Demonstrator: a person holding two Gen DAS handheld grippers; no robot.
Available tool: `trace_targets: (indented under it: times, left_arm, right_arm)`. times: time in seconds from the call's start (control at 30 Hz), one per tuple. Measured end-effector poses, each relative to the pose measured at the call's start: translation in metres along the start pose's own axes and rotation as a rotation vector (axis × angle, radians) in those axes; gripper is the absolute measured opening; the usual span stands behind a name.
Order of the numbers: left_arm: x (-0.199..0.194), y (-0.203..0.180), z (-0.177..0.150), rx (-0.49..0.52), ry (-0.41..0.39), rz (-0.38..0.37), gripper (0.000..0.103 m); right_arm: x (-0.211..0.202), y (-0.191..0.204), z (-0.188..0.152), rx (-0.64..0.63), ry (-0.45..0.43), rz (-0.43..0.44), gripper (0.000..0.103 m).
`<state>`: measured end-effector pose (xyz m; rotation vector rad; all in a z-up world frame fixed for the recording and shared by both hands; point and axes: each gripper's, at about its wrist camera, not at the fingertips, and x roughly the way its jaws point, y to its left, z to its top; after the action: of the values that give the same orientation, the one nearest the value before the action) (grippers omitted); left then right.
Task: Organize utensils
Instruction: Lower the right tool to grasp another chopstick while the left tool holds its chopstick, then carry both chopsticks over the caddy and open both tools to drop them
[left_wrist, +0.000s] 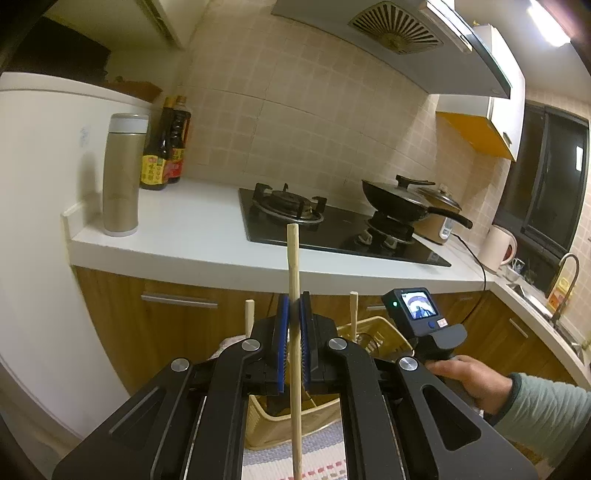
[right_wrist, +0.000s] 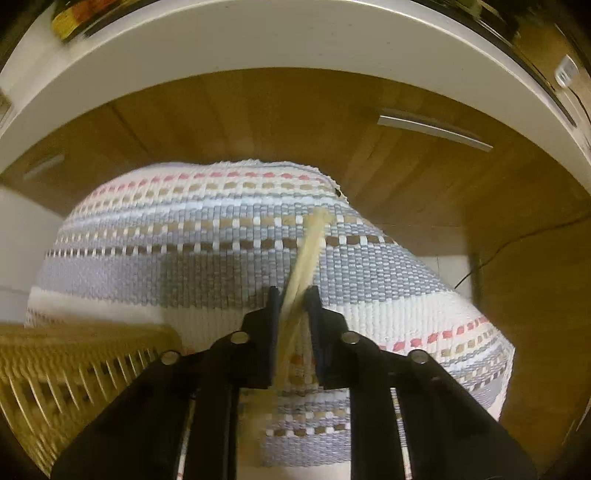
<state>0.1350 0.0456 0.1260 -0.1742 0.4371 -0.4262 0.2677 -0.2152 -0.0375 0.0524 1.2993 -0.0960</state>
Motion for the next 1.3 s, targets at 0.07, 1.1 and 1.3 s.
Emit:
trace_targets:
  times: [0.07, 1.1, 1.3]
  left_arm:
    - [-0.001, -0.004, 0.0, 0.008, 0.001, 0.0, 0.004]
    - [-0.021, -0.098, 0.048, 0.14, -0.335, 0.097, 0.004]
    - [0.0, -0.091, 0.041, 0.123, -0.371, 0.088, 0.004]
  right_arm:
    - [-0.003, -0.003, -0.012, -0.034, 0.008, 0.028, 0.01]
    - [-0.286, -0.015, -0.092, -0.237, -0.997, 0.435, 0.01]
    - [-0.276, 0.013, -0.081, -0.252, -1.14, 0.371, 0.01]
